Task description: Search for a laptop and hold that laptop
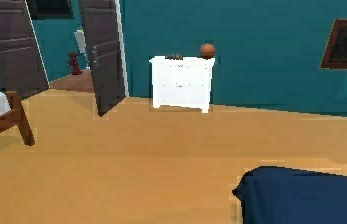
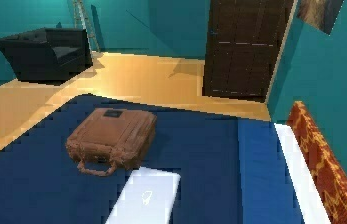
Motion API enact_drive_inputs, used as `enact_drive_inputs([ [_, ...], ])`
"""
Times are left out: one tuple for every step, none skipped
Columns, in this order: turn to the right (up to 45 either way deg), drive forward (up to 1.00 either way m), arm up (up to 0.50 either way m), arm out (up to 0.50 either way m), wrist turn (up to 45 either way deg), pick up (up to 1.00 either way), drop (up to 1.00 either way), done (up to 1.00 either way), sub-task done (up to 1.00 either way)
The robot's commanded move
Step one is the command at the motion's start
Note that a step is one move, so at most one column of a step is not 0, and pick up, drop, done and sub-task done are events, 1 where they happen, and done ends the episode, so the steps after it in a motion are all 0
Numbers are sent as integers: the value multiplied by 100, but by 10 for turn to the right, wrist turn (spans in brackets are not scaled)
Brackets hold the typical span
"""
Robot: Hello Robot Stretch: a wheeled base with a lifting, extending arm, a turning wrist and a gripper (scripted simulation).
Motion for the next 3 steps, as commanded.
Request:
enact_drive_inputs([
  [0,0,0,0,0,100,0,0,0],
  [0,0,10,0,0,0,0,0,0],
  [0,0,0,0,0,0,0,100,0],
])
